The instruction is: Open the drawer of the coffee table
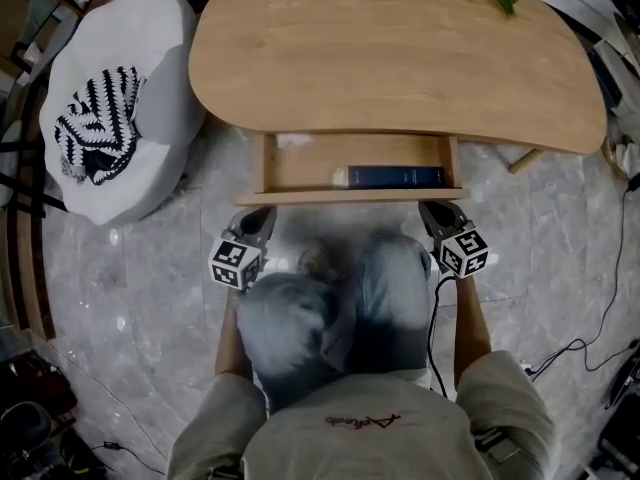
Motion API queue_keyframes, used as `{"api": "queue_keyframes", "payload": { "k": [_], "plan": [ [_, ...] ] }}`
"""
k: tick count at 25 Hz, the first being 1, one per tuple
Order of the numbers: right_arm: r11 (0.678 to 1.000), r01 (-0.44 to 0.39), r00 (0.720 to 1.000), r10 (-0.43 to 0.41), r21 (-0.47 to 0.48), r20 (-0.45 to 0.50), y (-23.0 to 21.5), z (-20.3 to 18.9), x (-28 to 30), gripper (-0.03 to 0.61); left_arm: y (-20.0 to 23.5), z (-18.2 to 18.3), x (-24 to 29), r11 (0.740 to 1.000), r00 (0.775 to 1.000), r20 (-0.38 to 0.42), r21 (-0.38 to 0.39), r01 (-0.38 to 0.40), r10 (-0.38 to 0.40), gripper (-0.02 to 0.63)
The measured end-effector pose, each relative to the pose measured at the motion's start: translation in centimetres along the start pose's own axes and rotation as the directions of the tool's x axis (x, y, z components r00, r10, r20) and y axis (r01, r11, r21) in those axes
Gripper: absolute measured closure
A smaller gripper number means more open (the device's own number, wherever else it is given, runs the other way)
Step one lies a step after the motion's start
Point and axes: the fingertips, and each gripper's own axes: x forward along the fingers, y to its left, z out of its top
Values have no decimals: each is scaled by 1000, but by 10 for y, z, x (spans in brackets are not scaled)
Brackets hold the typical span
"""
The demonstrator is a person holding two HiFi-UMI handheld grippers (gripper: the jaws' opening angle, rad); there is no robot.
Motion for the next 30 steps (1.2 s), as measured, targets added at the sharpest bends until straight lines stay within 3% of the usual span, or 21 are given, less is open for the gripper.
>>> {"api": "queue_keyframes", "payload": {
  "k": [6,15,24,30],
  "plan": [
    [999,-4,995,8,46,-99,-7,-8,33,574,31,-10,19,997,999,-42,-78,4,-7,612],
    [991,50,966,-17,121,-258,3,-16,34,574,43,-22,14,985,988,-155,-170,-1,-25,614],
    [973,121,926,-39,197,-375,30,10,-2,574,23,1,-26,967,960,-274,-253,-19,-53,614],
    [967,121,903,-13,225,-430,63,48,-35,574,-15,43,-55,950,943,-321,-312,-19,-87,614]
  ]
}}
